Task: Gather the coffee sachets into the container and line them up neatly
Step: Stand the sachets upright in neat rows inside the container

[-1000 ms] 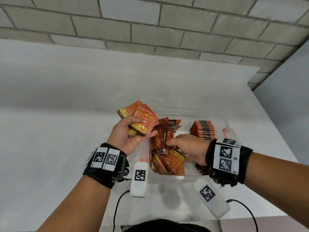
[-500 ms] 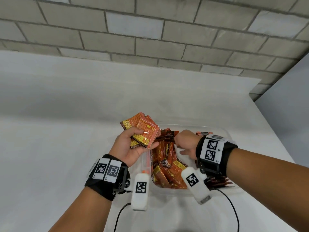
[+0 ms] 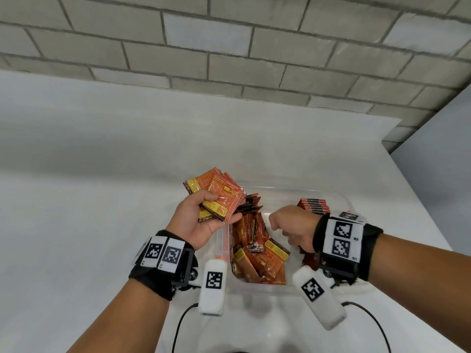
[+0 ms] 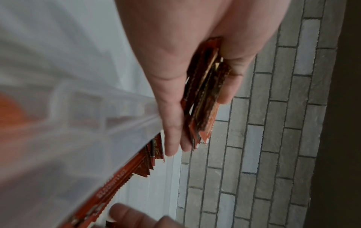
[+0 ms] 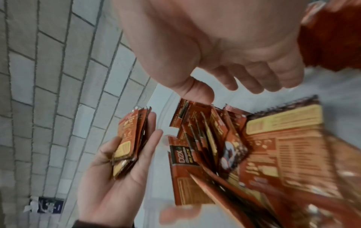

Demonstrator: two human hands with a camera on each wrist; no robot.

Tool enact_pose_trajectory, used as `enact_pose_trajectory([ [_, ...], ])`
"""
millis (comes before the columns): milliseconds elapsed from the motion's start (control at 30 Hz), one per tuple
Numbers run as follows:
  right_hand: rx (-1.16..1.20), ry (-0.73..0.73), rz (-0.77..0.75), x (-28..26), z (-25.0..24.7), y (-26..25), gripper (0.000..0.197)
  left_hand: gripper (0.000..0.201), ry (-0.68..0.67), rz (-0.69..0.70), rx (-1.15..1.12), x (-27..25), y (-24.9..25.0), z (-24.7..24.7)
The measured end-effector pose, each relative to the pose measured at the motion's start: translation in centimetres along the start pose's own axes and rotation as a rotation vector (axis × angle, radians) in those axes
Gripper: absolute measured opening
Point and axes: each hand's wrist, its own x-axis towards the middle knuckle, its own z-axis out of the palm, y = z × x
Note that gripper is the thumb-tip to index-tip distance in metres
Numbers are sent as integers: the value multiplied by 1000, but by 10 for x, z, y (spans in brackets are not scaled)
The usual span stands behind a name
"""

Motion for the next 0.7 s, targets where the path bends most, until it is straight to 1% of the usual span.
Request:
enact_pose_trajectory([
  [33,-27,-54,33,-1,1,4,25,63,-2,1,-3,0,0,-1],
  [67,-38,-102,74,-1,5,6,17,62,-7,1,-2,1,0,-1],
  [100,-46,-139,100,-5,8,7,5,61,-13,1,-1,1,0,-2],
  [133,-31,-168,117,-5,10,10,12,61,-18,1,2,1,-1,-2],
  [167,12,-192,157,-4,11,13,26,60,-23,1,4,2,-1,-2],
  [200,70,-232,186,-5,13,14,34,60,-28,1,7,2,-1,-2],
  [267,114,-273,189,-7,15,13,39,59,-30,-1,8,2,-1,-2],
  [367,67,-232,182,-7,15,15,47,60,-24,-4,-2,3,-1,-3],
  [433,-21,-170,127,-7,13,14,43,61,-15,-5,-8,4,-1,-4],
  [500,-53,-78,71,-5,11,10,39,58,-23,-3,-1,4,-1,-4],
  [533,-45,-50,64,-5,10,8,38,56,-28,-3,1,4,-2,-3],
  [600,1,-15,102,-3,10,3,34,53,-32,2,1,4,-2,-3],
  [700,59,-4,107,-1,13,-3,25,57,-38,-4,-4,4,-2,-4],
])
